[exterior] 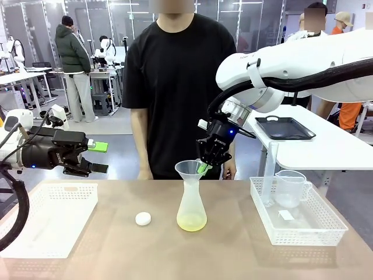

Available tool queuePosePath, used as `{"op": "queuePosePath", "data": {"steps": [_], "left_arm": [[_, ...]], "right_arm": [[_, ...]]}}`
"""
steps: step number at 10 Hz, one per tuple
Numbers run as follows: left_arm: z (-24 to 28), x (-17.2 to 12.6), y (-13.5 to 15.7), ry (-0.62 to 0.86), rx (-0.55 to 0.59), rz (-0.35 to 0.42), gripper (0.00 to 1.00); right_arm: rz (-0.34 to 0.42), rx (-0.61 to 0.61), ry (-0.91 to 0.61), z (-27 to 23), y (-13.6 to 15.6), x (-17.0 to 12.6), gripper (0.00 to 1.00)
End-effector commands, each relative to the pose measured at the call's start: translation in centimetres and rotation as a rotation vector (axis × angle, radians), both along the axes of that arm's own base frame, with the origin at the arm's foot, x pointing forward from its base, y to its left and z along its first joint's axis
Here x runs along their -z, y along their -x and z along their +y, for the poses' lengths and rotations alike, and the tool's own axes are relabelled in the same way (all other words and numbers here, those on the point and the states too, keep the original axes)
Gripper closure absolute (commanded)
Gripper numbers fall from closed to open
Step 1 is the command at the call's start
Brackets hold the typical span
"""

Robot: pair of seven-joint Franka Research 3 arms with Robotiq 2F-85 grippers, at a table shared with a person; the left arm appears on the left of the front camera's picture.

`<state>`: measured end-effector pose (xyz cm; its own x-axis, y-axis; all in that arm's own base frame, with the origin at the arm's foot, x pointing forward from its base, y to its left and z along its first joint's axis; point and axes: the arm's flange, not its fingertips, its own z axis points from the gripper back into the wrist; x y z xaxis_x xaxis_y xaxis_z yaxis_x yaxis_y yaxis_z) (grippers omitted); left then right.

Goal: Prepare the solutions needed for the experiment.
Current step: Once the solution is in the Big flask , pick up the Plastic Funnel and place it back into the right Organizing basket.

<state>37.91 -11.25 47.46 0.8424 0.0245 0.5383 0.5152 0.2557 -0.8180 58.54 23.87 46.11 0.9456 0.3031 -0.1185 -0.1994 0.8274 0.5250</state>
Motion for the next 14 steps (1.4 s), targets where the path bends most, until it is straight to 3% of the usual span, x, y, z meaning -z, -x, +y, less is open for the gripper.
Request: {"op": "queuePosePath", "data": {"steps": [1, 5, 12, 14], "left_arm": [[-0.3, -0.2, -0.1, 0.030, -0.005, 0.012, 0.00], [-0.3, -0.2, -0.1, 0.030, -0.005, 0.012, 0.00], [-0.3, -0.2, -0.1, 0.030, -0.005, 0.012, 0.00], [-0.3, -0.2, -0.1, 0.030, -0.005, 0.012, 0.00]], "right_arm": [[-0.015, 0.018, -0.010, -0.2, 1.5, -0.8, 1.00], [-0.091, 0.030, 0.015, -0.7, 4.1, -4.6, 1.00], [-0.427, 0.018, 0.048, -3.2, 6.2, -10.6, 1.00], [-0.417, 0.060, 0.097, -6.1, 7.8, -12.1, 1.00]]}}
